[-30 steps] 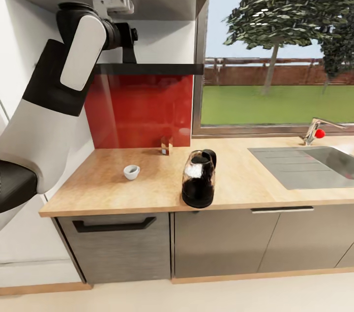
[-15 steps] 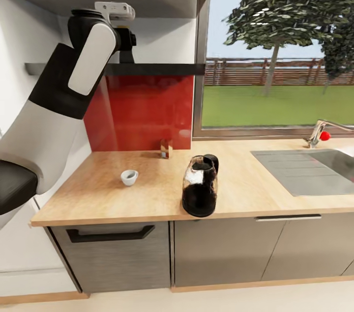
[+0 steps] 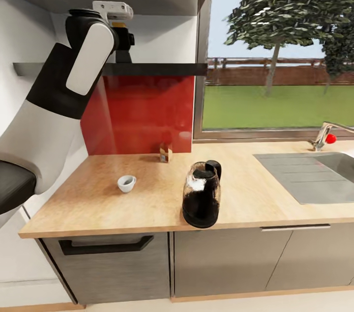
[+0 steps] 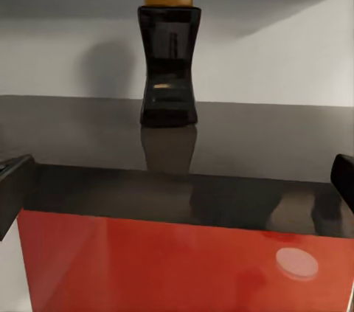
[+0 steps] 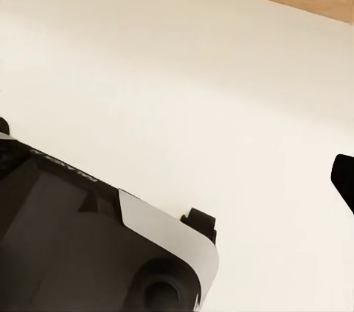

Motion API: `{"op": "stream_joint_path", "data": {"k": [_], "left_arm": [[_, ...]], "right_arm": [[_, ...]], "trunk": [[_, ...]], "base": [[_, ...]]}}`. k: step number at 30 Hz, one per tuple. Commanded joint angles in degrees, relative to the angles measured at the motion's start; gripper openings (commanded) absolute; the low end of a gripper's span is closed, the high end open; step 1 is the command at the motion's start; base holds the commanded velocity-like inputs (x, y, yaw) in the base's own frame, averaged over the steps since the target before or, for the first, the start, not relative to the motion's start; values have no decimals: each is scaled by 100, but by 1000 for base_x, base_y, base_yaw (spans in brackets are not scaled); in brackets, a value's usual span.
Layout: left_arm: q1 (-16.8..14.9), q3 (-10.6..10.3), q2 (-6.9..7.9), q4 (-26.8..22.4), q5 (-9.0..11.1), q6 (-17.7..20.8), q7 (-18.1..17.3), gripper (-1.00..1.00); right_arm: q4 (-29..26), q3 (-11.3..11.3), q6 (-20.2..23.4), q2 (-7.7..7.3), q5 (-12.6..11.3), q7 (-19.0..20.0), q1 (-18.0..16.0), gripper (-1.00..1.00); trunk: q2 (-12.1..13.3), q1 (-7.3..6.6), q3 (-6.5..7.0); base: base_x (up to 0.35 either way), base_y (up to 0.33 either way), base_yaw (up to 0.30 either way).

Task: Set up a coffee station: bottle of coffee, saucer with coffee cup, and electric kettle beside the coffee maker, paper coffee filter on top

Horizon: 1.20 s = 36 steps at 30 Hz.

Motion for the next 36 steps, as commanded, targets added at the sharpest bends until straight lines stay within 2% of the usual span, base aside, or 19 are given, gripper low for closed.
{"op": "stream_joint_path", "data": {"k": [1, 10, 16, 23, 26, 27, 28, 29, 36], "left_arm": [[-9, -21, 6, -6, 52, 8, 57, 100], [-9, -49, 5, 85, 52, 8, 50, 100], [-9, -64, -11, 358, 52, 6, 35, 100], [-9, -68, -16, 490, 52, -261, 25, 100], [-9, -69, -17, 512, 52, -329, 23, 100], [-9, -69, -17, 503, 52, -342, 24, 100], [-9, -69, -17, 501, 52, -346, 26, 100], [-9, -69, -17, 491, 52, -353, 28, 100], [-9, -69, -17, 475, 52, -361, 31, 100]], "right_arm": [[3, -33, -27, 2, 55, 29, -4, 100], [145, -21, -36, 11, 65, 20, -4, 100], [151, -20, -38, 11, 65, 20, -4, 100], [157, -17, -37, 11, 65, 20, -4, 100], [326, 31, -55, 21, 262, 17, -4, 100], [430, 87, -121, 36, 568, 11, -4, 100], [457, 100, -146, 42, 669, 9, -4, 100], [510, 123, -202, 52, 900, 6, -4, 100], [559, 145, -255, 63, 1124, 2, -4, 100]], "trunk": [[-5, 2, -8], [-5, 2, -8], [-5, 2, -8], [-5, 2, -8], [-5, 2, -8], [-5, 2, -8], [-5, 2, -8], [-5, 2, -8], [-5, 2, -8]], "base": [[131, 0, 0], [136, 0, 0], [114, 0, 0], [17, 0, 0], [86, 0, 0], [202, 0, 0], [211, 0, 0], [133, 0, 0], [52, 0, 0]]}}
